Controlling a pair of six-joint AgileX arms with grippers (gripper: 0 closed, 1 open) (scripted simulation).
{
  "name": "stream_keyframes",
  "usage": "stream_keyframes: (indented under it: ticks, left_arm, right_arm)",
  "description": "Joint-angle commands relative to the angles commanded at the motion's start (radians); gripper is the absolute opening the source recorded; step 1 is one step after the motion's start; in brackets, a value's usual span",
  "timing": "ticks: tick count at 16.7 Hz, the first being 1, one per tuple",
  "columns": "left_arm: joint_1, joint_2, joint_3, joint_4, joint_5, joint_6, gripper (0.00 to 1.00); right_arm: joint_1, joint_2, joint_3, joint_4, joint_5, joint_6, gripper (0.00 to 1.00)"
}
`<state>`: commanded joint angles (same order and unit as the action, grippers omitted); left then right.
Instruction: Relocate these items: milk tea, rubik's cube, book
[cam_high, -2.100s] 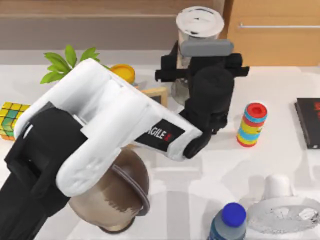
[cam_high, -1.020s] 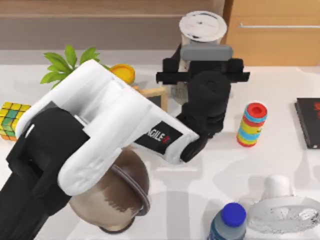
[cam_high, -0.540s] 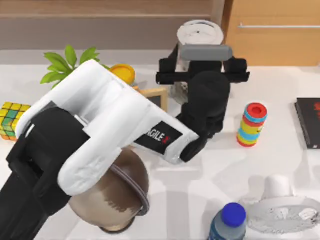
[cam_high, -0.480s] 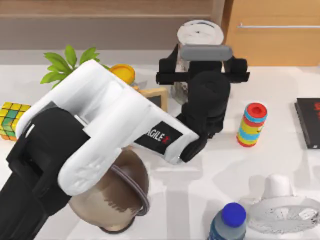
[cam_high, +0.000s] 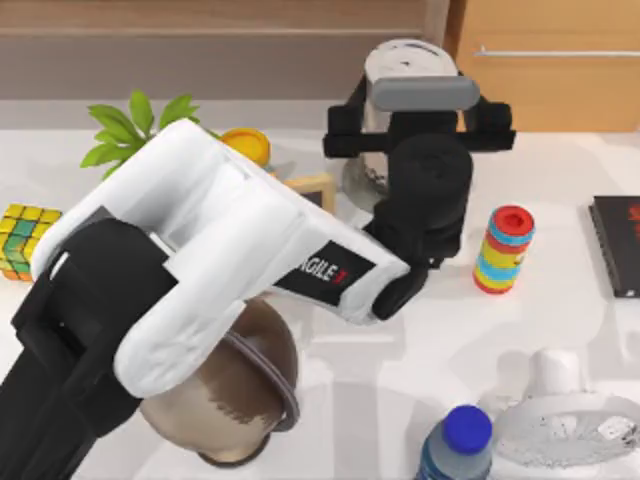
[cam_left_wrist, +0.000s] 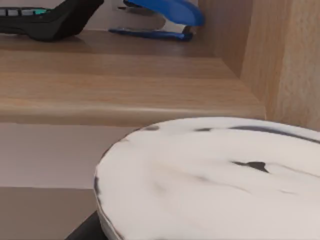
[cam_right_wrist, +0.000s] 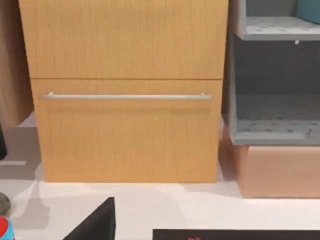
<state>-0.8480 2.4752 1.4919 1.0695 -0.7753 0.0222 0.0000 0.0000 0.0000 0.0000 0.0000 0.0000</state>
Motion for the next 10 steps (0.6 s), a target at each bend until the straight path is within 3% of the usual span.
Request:
stream_keyframes:
  ticks: [10]
  left_arm:
    - [-0.023,-0.035,-0.148,0.042,-0.036,-0.010,1.00]
  right_arm:
    - [0.000,0.000,0.000,0.000,0.000,0.000,1.00]
